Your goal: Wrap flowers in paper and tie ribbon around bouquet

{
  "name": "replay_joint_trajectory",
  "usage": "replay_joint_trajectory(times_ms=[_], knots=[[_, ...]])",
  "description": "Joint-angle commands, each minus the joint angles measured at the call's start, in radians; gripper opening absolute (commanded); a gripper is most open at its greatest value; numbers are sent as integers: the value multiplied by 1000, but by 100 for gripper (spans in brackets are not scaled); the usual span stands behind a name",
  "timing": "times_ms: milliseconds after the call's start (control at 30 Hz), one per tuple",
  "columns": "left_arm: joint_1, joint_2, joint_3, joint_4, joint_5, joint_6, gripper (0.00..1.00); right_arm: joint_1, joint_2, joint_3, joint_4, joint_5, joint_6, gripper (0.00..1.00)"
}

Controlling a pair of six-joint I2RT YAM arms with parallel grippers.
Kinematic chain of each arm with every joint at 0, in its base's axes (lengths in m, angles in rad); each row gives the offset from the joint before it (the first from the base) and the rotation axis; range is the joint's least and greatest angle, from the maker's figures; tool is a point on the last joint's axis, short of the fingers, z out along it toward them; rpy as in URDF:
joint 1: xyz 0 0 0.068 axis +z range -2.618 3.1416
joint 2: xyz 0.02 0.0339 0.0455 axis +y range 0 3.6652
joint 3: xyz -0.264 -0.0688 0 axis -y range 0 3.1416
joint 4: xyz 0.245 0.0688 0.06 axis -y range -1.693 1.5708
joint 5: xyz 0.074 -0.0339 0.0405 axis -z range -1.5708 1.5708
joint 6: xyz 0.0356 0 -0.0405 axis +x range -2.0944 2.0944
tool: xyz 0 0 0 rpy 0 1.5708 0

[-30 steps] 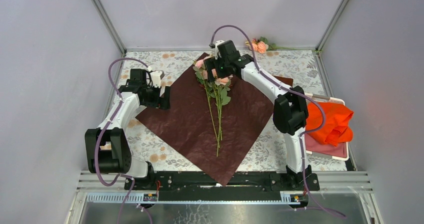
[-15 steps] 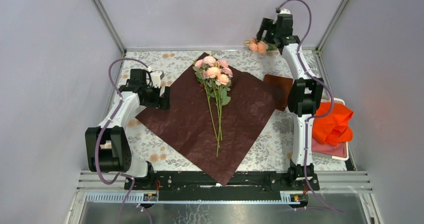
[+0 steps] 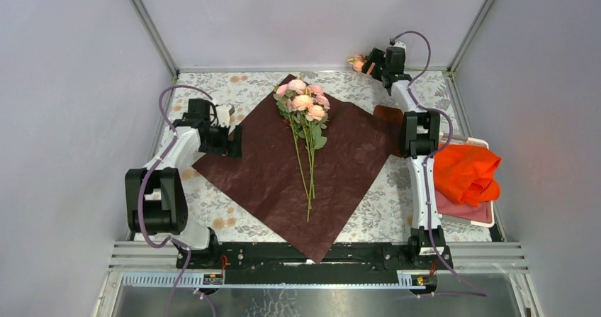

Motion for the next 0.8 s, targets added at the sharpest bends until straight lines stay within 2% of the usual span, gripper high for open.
replay_joint_trajectory(times_ms=[0, 267, 300, 400, 467, 633, 767], knots=[[8, 16, 12, -9, 39, 26, 98, 6, 26, 55, 145, 20, 32, 84], [13, 39, 28, -27, 72, 36, 98, 6, 121, 127, 237, 39, 78, 68], [15, 43, 28, -31, 86, 37, 98, 5, 128, 131, 248, 38, 80, 60], [18, 47, 29, -35, 96, 39, 98, 6, 113, 119, 260, 42, 75, 21], [20, 45, 31, -38, 94, 38, 98, 6, 62, 71, 279, 26, 49, 1], [22, 25, 31, -38, 104, 36, 98, 5, -168, -59, 295, -23, -26, 0], [23, -13, 36, -38, 126, 39, 98, 13, -423, -194, 269, -105, -24, 0]])
